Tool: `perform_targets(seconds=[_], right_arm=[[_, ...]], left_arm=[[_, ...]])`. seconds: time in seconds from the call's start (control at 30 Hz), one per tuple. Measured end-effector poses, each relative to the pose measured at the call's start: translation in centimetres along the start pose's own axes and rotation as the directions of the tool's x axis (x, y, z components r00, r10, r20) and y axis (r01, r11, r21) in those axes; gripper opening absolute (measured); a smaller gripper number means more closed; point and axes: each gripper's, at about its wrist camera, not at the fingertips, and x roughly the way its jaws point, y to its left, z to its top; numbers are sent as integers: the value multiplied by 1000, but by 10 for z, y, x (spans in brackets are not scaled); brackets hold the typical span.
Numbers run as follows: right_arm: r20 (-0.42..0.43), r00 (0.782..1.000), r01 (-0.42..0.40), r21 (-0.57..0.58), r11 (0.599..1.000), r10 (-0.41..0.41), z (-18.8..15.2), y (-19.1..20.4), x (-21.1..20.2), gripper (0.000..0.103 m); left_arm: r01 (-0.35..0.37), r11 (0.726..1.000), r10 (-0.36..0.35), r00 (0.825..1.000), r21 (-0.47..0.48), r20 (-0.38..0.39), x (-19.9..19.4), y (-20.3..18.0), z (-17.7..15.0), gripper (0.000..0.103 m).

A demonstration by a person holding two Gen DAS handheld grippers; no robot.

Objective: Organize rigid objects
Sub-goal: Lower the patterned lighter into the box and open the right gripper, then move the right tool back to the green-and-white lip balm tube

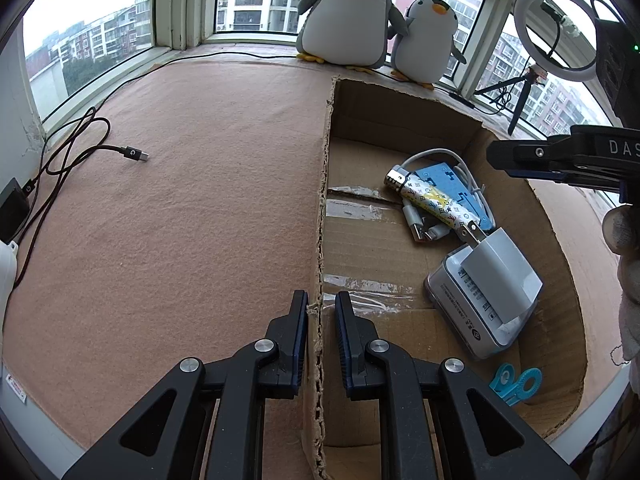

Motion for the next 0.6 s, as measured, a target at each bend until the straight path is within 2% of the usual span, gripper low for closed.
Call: perform_targets(seconds=[0.3, 0.6], right_arm=[[36, 999, 18, 62, 998, -20, -2, -30, -20, 38], [34, 992, 111, 151, 982, -118, -6, -86, -28, 42]], left_arm=[[-1, 1000, 1, 1000, 2, 0, 0, 0, -1, 15], [-3, 1000, 3, 1000, 3, 1, 1, 0, -1, 15]])
